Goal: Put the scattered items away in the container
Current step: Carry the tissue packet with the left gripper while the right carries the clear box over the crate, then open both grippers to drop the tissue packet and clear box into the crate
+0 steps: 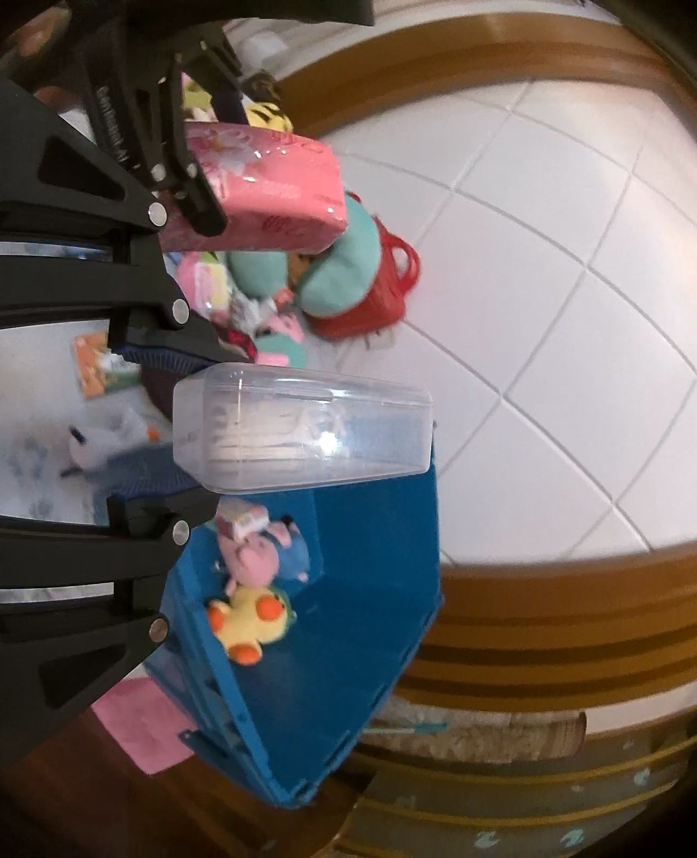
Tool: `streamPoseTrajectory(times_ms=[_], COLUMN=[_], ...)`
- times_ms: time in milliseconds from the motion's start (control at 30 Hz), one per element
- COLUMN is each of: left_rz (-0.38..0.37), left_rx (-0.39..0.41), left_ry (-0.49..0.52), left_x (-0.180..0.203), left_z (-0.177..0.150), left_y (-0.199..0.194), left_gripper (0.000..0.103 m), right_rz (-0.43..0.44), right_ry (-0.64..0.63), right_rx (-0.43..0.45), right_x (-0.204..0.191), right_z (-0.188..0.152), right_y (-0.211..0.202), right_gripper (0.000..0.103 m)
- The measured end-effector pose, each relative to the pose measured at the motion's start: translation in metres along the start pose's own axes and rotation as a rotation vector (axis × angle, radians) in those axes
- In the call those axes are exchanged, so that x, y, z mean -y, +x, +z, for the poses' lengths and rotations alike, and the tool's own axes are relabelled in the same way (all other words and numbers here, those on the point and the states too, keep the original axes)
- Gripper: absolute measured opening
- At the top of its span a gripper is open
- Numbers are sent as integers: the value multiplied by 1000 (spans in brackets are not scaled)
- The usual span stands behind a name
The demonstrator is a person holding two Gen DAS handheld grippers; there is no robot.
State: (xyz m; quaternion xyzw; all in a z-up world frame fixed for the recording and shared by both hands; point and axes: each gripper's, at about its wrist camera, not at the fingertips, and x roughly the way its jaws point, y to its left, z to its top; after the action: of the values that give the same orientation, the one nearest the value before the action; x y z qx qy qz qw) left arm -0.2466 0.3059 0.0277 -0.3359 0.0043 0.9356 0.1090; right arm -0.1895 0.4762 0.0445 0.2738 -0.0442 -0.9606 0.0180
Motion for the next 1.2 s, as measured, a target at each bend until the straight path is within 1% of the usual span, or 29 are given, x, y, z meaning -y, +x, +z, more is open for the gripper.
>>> streamPoseTrajectory(times_ms=[67,133,267,367,500,633,733,867,933,967,1000,1033,1100,1133,1200], left_rz=[-31,-38,-45,-46,-32,-33,-35,-3,28,44,45,46,48,51,56], left_rx=[15,22,7,-3,-28,-68,-96,-109,-93,-85,-84,-83,-84,-86,-93], left_ry=[-4,2,23,45,70,72,69,74,87,92,88,84,74,70,65], left_x=[20,43,103,145,189,210,221,228,231,233,232,231,229,228,226], left_z=[13,25,55,76,96,98,99,101,103,104,105,107,108,108,107], left_y=[8,18,51,75,105,130,145,155,155,154,155,155,156,158,160], left_gripper=[87,87,87,87,87,87,89,91,96,97,98,98,101,101,101], right_rz=[-12,-27,-46,-76,-67,-59,-50,-34,-32,-33,-35,-37,-47,-53,-61], right_ry=[18,23,29,10,-3,7,6,0,-8,-8,-6,-1,13,19,33], right_rx=[15,19,6,-32,-72,-88,-101,-113,-119,-117,-115,-115,-111,-111,-110], right_x=[24,47,104,148,186,219,233,239,239,239,241,243,250,255,263], right_z=[7,13,28,42,52,59,61,61,61,61,62,64,65,66,69], right_y=[3,9,28,50,79,101,111,122,126,127,128,129,131,133,136], right_gripper=[32,32,32,32,32,32,32,32,32,34,40,43,60,64,77])
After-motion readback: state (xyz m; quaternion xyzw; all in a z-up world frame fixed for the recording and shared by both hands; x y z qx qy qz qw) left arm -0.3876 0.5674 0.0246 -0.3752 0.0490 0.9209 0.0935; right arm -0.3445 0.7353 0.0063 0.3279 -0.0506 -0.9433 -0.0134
